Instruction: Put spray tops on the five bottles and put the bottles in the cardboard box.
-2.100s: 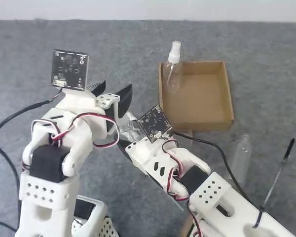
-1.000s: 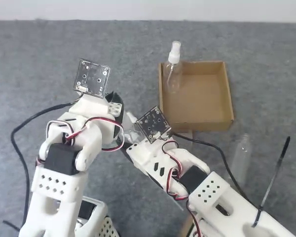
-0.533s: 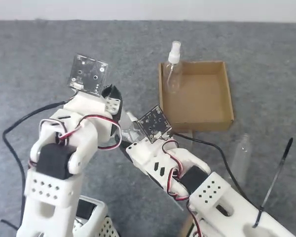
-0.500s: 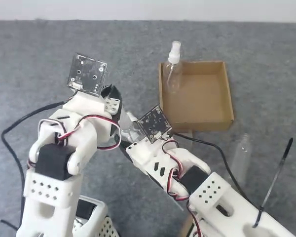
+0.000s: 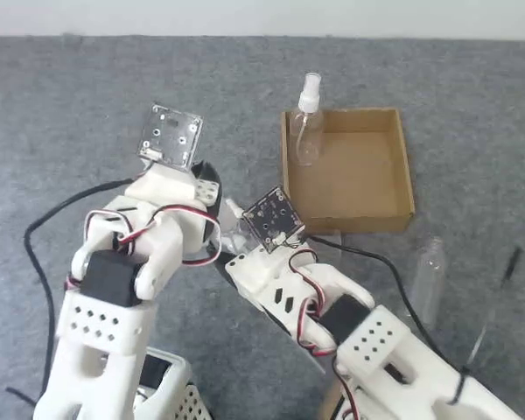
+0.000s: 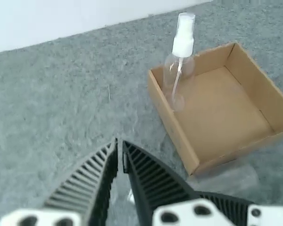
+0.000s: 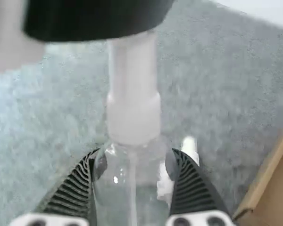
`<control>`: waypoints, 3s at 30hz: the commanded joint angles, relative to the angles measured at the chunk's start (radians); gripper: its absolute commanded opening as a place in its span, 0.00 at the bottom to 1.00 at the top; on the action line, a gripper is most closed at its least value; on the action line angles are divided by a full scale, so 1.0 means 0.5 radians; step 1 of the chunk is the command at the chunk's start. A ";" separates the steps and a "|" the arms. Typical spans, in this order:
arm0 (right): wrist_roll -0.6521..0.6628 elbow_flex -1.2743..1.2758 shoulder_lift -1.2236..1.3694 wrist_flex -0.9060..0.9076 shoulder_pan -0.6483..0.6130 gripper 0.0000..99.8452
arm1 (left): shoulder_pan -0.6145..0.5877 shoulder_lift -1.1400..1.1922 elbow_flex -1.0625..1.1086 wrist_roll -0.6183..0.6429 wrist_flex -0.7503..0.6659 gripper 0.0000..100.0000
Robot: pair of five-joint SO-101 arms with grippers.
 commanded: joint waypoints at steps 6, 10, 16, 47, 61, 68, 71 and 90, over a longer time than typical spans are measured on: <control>-0.021 0.031 -0.413 -0.002 0.213 0.01 | -0.206 -0.037 -0.664 -0.015 0.356 0.01; -0.021 -0.068 -0.431 0.057 0.419 0.01 | -0.279 -0.040 -0.594 -0.015 0.374 0.01; -0.021 -0.423 -0.345 0.315 0.545 0.01 | -0.199 -0.374 -0.057 -0.015 0.141 0.01; -0.021 -1.832 0.799 1.134 0.382 0.01 | 0.282 -1.295 1.312 -0.031 -0.512 0.25; 0.129 -1.826 0.502 1.441 0.391 0.01 | 0.206 -1.295 1.330 -0.031 -0.552 0.25; 0.132 -1.835 0.499 1.468 0.511 0.01 | 0.206 -1.295 1.333 -0.031 -0.543 0.25; 0.138 -1.896 0.502 1.487 0.723 0.01 | 0.206 -1.295 1.333 -0.031 -0.540 0.25; 0.445 -2.025 1.238 0.959 1.542 0.01 | -0.025 -1.313 1.401 -0.015 -0.660 0.12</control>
